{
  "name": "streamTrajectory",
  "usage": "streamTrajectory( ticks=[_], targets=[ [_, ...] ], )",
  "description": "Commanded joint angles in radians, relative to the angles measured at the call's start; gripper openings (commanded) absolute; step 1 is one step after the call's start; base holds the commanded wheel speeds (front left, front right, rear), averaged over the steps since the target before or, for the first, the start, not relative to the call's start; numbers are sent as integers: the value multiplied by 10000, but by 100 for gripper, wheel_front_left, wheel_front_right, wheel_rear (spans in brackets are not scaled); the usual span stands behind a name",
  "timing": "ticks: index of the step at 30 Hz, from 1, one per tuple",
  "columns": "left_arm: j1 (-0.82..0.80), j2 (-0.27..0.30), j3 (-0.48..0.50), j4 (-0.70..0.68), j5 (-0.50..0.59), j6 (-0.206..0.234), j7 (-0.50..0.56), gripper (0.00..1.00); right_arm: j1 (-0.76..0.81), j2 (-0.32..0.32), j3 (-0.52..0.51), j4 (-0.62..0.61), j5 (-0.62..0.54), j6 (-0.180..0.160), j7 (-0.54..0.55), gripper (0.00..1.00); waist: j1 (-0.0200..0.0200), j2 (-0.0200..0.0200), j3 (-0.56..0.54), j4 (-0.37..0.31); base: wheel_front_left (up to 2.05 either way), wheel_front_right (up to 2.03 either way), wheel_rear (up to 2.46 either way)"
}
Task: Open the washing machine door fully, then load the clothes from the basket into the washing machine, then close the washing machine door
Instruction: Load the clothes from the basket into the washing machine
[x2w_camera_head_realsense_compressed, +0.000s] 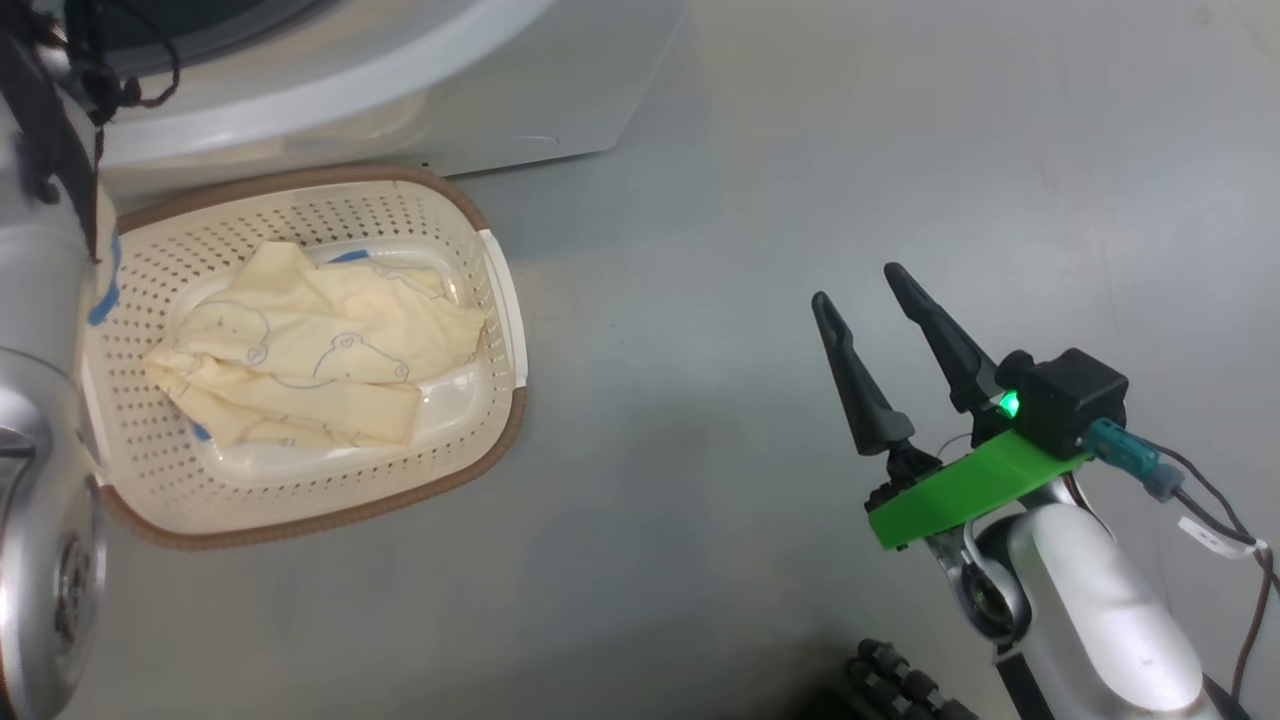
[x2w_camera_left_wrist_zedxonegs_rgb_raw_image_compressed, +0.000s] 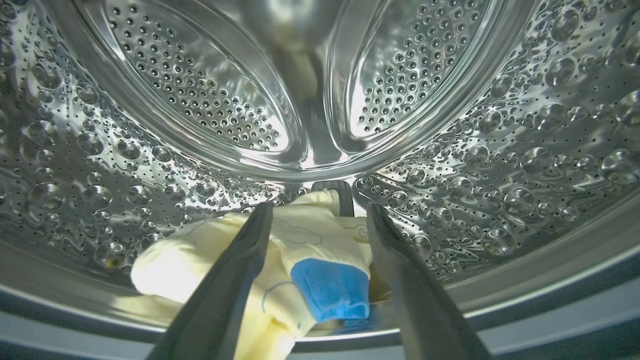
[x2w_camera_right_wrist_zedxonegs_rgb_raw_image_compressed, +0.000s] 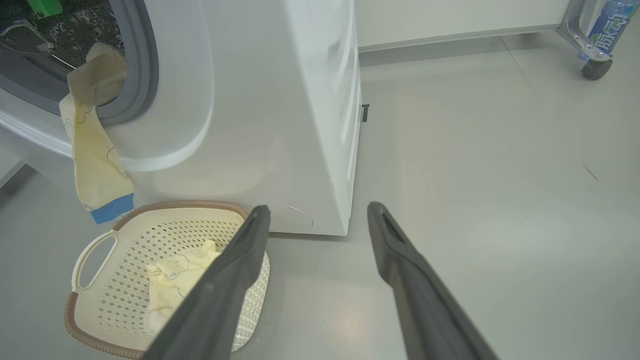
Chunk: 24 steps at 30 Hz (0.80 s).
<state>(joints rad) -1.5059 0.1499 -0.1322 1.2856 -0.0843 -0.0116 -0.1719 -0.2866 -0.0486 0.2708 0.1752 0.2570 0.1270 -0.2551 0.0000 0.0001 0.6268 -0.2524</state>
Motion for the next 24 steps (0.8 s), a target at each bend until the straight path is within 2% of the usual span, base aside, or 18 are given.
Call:
streamTrajectory(
  ticks=[1, 13, 18, 24],
  targets=[
    [-50, 319, 37, -293, -52, -40, -118, 100, -20, -16, 123, -227, -80, 37, -67, 100, 0, -1, -90, 106, 0, 0, 0],
    [1291, -108, 45, -794, -482, -362, -812, 100, -45, -16, -298, -163, -318, 37, -67, 100, 0, -1, -599, 715, 0, 0, 0],
    [2188, -226, 38, -1606, -629, -497, -887, 100, 12, -16, -460, -189, -362, 37, -67, 100, 0, -1, -740, 884, 0, 0, 0],
    [3699, -295, 77, -3211, -746, -490, -895, 100, 44, -16, -607, -236, -366, 37, -67, 100, 0, -1, -825, 1056, 0, 0, 0]
  ],
)
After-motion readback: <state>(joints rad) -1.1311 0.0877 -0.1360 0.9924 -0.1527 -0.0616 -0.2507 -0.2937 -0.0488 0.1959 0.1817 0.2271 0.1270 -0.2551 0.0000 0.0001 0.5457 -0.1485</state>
